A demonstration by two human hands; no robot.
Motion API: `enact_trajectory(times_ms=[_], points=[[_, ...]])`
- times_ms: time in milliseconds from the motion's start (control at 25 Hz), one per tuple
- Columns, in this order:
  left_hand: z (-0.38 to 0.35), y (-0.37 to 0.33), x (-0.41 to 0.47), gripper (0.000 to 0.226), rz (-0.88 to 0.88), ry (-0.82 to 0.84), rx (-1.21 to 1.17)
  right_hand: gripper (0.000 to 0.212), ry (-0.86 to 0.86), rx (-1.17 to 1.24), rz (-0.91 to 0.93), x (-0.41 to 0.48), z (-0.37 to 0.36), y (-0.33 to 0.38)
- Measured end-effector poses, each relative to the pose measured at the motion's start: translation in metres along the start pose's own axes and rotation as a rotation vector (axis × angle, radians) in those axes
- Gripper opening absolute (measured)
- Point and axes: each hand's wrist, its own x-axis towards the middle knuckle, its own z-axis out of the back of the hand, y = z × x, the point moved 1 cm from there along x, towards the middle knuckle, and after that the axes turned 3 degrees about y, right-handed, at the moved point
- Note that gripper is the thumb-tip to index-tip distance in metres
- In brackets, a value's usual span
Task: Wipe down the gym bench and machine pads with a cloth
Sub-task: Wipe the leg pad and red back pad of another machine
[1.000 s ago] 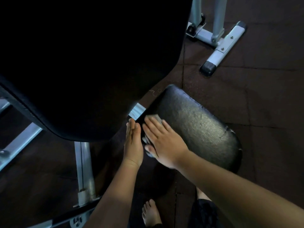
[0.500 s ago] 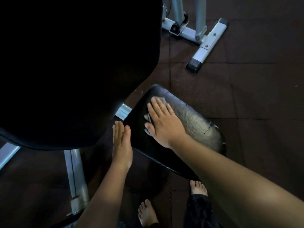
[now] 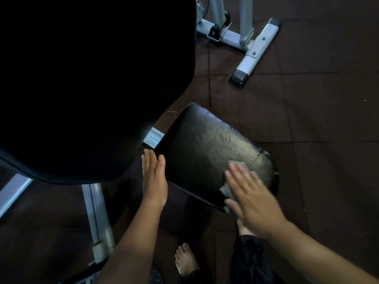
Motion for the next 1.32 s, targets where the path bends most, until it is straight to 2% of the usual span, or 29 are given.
enact_trajectory(times_ms=[120, 200, 280, 360, 440, 480, 560, 640, 680, 720, 800, 880, 960, 1040, 1120, 1200, 1320], points=[[0.000, -0.001, -0.002, 0.065, -0.011, 0.002, -0.029, 0.081, -0.006, 0.106, -0.357, 0.004, 0.009, -0.060], [-0.001, -0.005, 0.002, 0.066, 0.031, -0.013, -0.088, 0.084, -0.027, 0.151, -0.499, 0.036, 0.016, -0.042], [-0.001, -0.006, 0.004, 0.067, 0.049, -0.029, -0.113, 0.080, -0.019, 0.070, -0.353, 0.049, 0.009, 0.013], [0.002, -0.003, 0.004, 0.065, 0.042, -0.034, -0.115, 0.075, 0.031, -0.010, -0.059, 0.036, 0.003, 0.049], [0.006, 0.000, 0.004, 0.063, 0.049, -0.023, -0.128, 0.073, 0.032, -0.035, 0.095, 0.041, 0.005, 0.027], [0.007, 0.001, 0.004, 0.062, 0.051, -0.020, -0.139, 0.074, 0.024, -0.031, 0.052, 0.051, 0.009, 0.009], [0.008, 0.000, 0.006, 0.064, 0.054, -0.020, -0.182, 0.079, -0.005, 0.017, -0.173, 0.086, 0.019, -0.021], [0.007, -0.002, 0.007, 0.068, 0.077, -0.023, -0.238, 0.081, 0.005, 0.062, -0.332, 0.118, 0.030, -0.006], [0.007, -0.002, 0.008, 0.071, 0.084, -0.030, -0.256, 0.080, 0.010, 0.068, -0.338, 0.126, 0.029, 0.020], [0.006, -0.001, 0.008, 0.073, 0.087, -0.042, -0.266, 0.077, 0.021, 0.065, -0.268, 0.126, 0.025, 0.051], [0.006, 0.003, 0.010, 0.082, 0.078, -0.055, -0.251, 0.074, 0.050, 0.045, -0.022, 0.104, 0.012, 0.101], [0.006, 0.007, 0.011, 0.086, 0.053, -0.055, -0.234, 0.072, 0.044, 0.005, 0.136, 0.100, 0.010, 0.093], [0.007, 0.011, 0.012, 0.085, 0.028, -0.046, -0.250, 0.073, 0.013, 0.016, 0.029, 0.134, 0.015, 0.054], [0.007, 0.013, 0.012, 0.092, 0.029, -0.045, -0.292, 0.074, 0.011, 0.086, -0.222, 0.184, 0.033, 0.020], [0.006, 0.013, 0.012, 0.099, 0.038, -0.054, -0.352, 0.076, 0.017, 0.111, -0.308, 0.221, 0.042, 0.025], [0.006, 0.012, 0.014, 0.094, 0.049, -0.073, -0.430, 0.077, 0.023, 0.110, -0.163, 0.229, 0.041, 0.070], [0.008, 0.010, 0.013, 0.087, 0.065, -0.038, -0.467, 0.078, 0.101, 0.012, 0.297, 0.173, 0.020, 0.123]])
